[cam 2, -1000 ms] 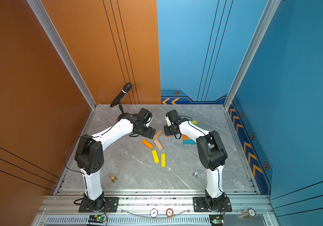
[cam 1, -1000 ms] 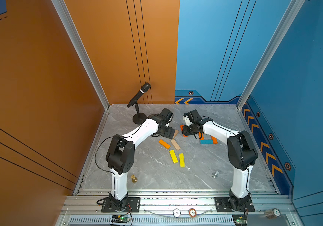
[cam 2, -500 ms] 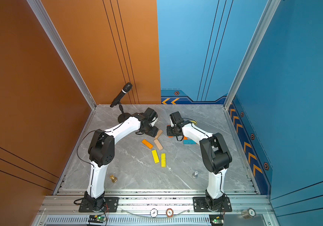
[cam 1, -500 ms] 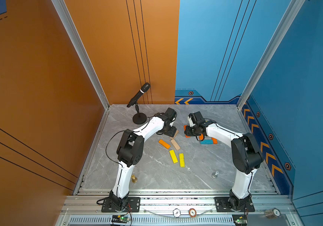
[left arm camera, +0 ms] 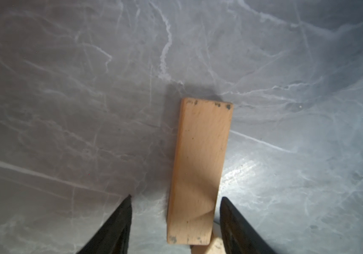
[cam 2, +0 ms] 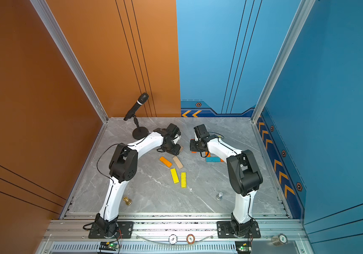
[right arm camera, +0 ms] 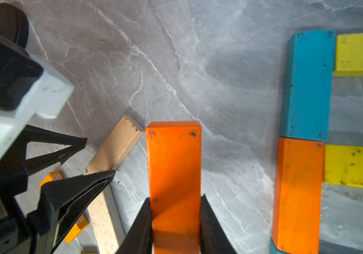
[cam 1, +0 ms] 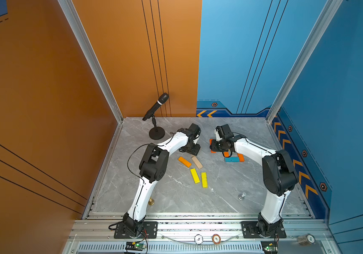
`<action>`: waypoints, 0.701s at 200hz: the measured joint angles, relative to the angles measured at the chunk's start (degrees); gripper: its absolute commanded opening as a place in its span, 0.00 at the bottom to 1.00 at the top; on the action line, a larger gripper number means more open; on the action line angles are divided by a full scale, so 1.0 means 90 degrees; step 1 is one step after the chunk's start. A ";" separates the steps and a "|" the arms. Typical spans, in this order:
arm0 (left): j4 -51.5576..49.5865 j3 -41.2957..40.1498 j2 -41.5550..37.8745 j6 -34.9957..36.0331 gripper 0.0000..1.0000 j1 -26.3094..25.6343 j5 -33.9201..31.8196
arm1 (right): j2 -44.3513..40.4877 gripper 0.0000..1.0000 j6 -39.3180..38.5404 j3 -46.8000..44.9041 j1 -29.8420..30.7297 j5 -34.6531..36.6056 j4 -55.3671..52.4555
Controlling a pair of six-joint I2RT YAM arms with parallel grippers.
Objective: Assemble the number 6 with building blocks
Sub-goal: Adjust the building block at the center of the board.
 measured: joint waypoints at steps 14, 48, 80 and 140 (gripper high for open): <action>-0.0005 0.0061 0.0070 -0.0017 0.53 0.0000 0.0041 | 0.0007 0.25 0.0000 0.0002 0.0000 0.0000 -0.0002; -0.0002 0.0136 0.0119 -0.0070 0.38 0.0000 0.0112 | 0.0165 0.25 -0.0092 0.0209 0.0000 -0.0002 -0.0114; 0.0000 0.0136 0.0126 -0.0158 0.32 0.0090 0.0350 | 0.0447 0.26 -0.0488 0.0668 0.0019 -0.0041 -0.0406; 0.0146 0.0068 0.0109 -0.0413 0.30 0.0444 0.0544 | 0.1137 0.26 -0.1712 0.1564 0.0328 0.0044 -0.1173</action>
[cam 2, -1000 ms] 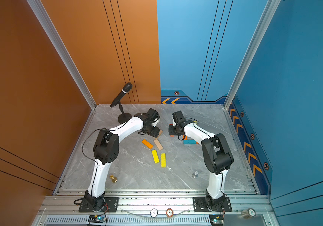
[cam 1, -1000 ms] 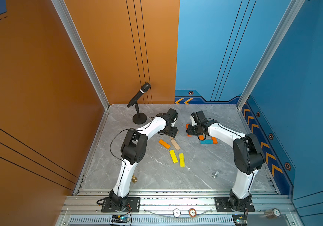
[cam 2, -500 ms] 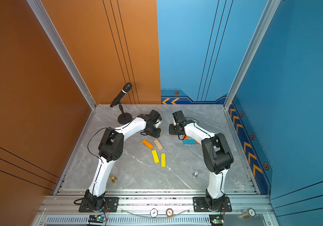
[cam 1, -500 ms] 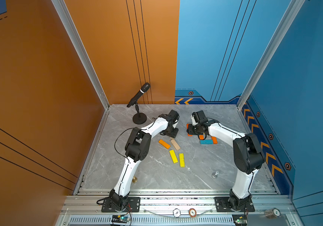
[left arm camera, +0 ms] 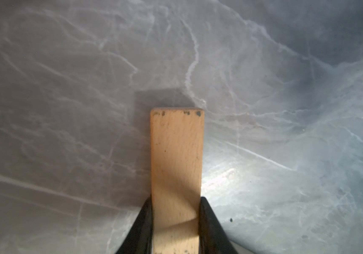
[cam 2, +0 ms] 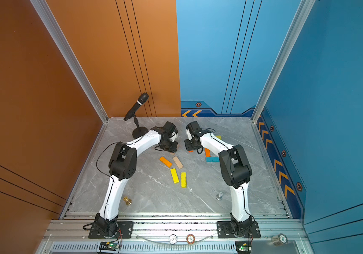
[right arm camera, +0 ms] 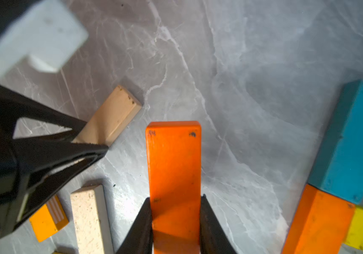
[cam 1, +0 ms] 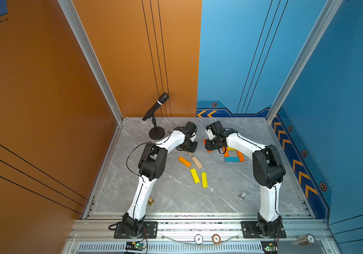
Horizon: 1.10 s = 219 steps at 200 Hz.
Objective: Assemble the number 6 with building blocks
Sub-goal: Adjust the building block at the center of the board, then place the building block at the center of the board.
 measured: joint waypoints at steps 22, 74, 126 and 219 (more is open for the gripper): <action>0.0124 -0.0117 -0.0058 -0.0070 0.31 0.0080 -0.0005 | 0.0233 0.26 -0.0279 0.0304 0.0034 0.0002 -0.0214; 0.0287 -0.0306 -0.0160 -0.0185 0.36 0.0153 -0.0024 | 0.0860 0.26 -0.0646 0.1042 0.0012 0.0000 -0.0578; 0.0559 -0.1003 -0.0578 -0.0478 0.45 0.0376 -0.0083 | 0.1124 0.26 -0.1020 0.1625 0.0012 0.0019 -0.0933; 0.1069 -0.1860 -0.1508 -0.0984 0.62 0.0486 -0.0131 | 0.1977 0.27 -0.1763 0.2535 0.0359 0.0364 -0.1513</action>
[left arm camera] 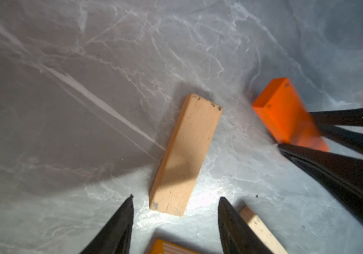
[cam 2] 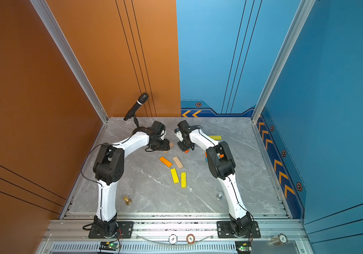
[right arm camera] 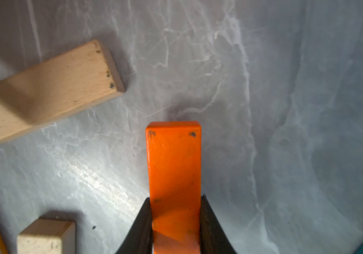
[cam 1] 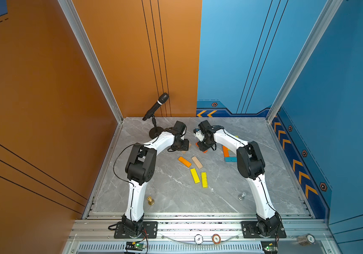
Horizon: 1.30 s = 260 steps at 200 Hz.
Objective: Assemble the number 6 with building blocks
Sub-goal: Place the building block at the center of the board.
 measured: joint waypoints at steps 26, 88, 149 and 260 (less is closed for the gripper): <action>0.0202 -0.0294 -0.0352 -0.0143 0.62 0.0036 0.0005 | 0.0243 0.28 -0.0233 0.0491 0.0068 0.0075 -0.0233; 0.0362 -0.0984 -0.0636 -0.0420 0.62 0.0175 -0.0002 | 0.0512 0.32 -0.0770 0.1039 0.0070 0.0117 -0.0481; 0.0413 -0.1532 -0.1105 -0.0588 0.64 0.0284 -0.0029 | 0.0942 0.44 -0.1450 0.1654 0.0112 -0.0182 -0.0612; 0.0508 -0.1744 -0.1229 -0.0508 0.67 0.0277 -0.0245 | 0.0721 0.53 -0.0947 0.1938 -0.0491 -0.1807 -0.0015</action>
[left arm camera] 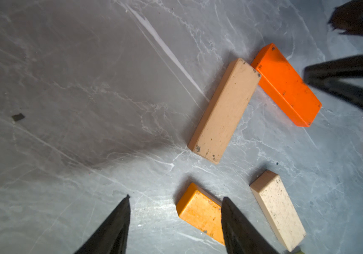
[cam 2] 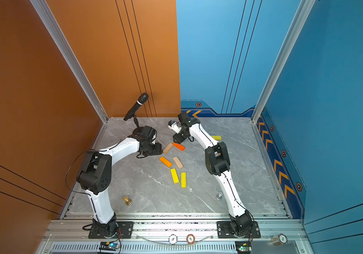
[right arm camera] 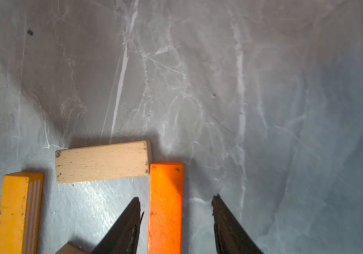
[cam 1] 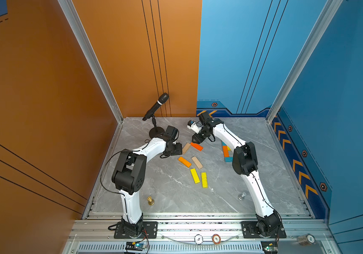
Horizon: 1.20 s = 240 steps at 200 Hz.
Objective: Assemble the number 6 with building blocks
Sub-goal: Place the building block at the center of the board, then adjust the building block at the center of the board.
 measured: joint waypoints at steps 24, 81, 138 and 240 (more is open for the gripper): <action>-0.0017 0.0107 0.0029 0.0095 0.67 -0.0049 -0.0138 | -0.0945 0.52 0.0993 -0.1258 -0.0372 -0.0209 0.0959; -0.0177 0.1081 0.0639 0.0483 0.67 -0.0192 -0.0588 | -0.2803 0.49 0.3181 -0.3733 -0.0357 0.0755 0.2448; -0.0505 0.2013 0.1554 0.0886 0.68 -0.0233 -0.1127 | -0.2958 0.47 0.4537 -0.4826 0.0138 0.1608 0.2533; -0.0500 0.2144 0.1756 0.0882 0.74 -0.0330 -0.1115 | -0.2764 0.47 0.4782 -0.4874 0.0359 0.1719 0.2268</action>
